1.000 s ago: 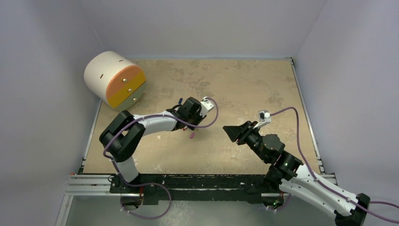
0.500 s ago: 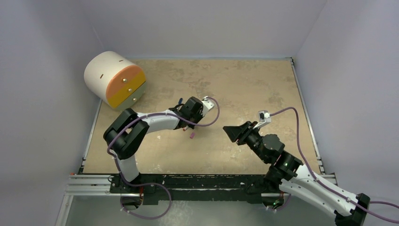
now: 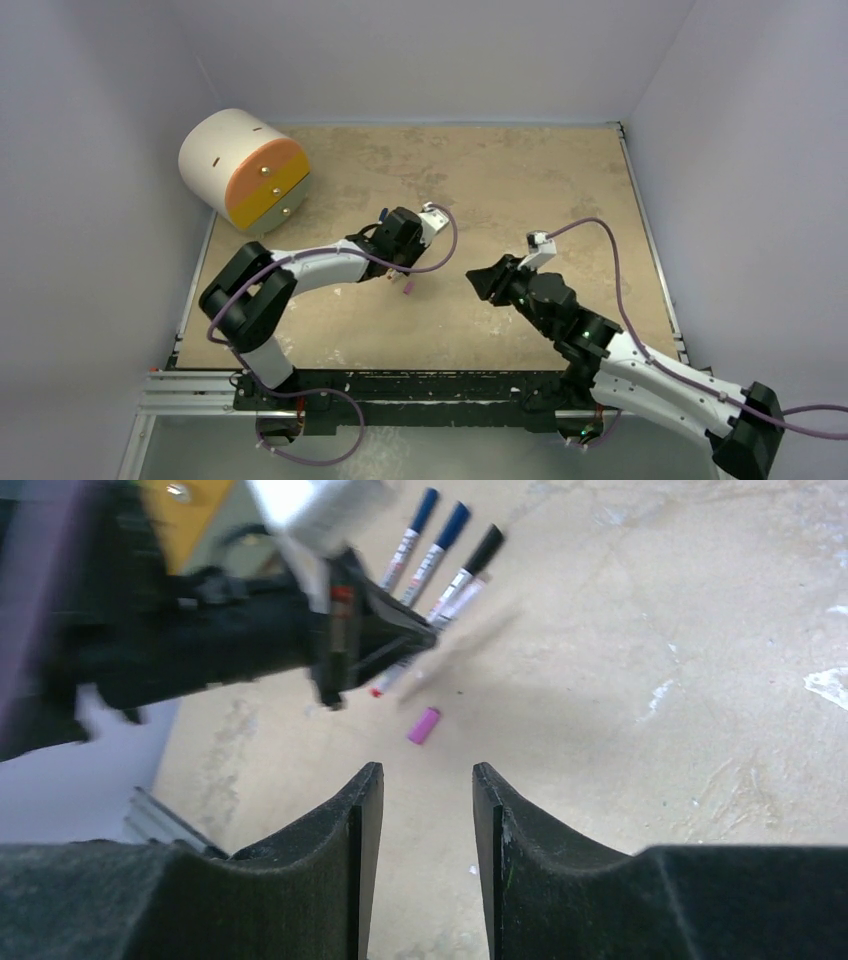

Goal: Insert the pens into the pen caps

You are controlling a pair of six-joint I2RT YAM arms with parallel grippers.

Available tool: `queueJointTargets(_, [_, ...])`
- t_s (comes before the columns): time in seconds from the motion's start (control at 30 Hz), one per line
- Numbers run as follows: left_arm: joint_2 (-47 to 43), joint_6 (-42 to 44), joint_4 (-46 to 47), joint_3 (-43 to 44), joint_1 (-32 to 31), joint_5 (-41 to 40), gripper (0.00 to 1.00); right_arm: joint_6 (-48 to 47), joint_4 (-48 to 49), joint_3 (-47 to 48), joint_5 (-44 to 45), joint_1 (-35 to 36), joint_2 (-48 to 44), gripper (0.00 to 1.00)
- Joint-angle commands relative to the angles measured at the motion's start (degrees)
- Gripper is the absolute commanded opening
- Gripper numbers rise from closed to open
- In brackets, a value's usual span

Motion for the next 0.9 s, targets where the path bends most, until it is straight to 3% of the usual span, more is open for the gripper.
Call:
queueJointTargets(0.0, [-11.4, -3.7, 8.3, -3.2, -0.1, 0.9, 0.00, -0.3, -0.1, 6.2, 3.3, 0.1, 9.1, 0.42])
queueJointTargets(0.23, [-26.2, -9.5, 14.9, -13.1, 0.0, -5.6, 0.00, 0.2, -6.0, 19.9, 4.3, 1.3, 30.2, 0.56])
queueJointTargets(0.47, [-39.5, -17.9, 13.3, -22.2, 0.1, -23.4, 0.00, 1.2, -9.4, 32.7, 3.2, 3.9, 45.0, 0.51])
queueJointTargets(0.7, [-46.1, -18.3, 5.2, -22.3, 0.0, -29.8, 0.00, 5.5, -20.5, 46.9, 3.1, 7.4, 60.2, 0.44])
queueJointTargets(0.87, [-46.6, -18.9, 4.3, -22.2, 0.0, -30.7, 0.00, 9.1, -21.0, 48.8, 0.6, 8.4, 64.6, 0.41])
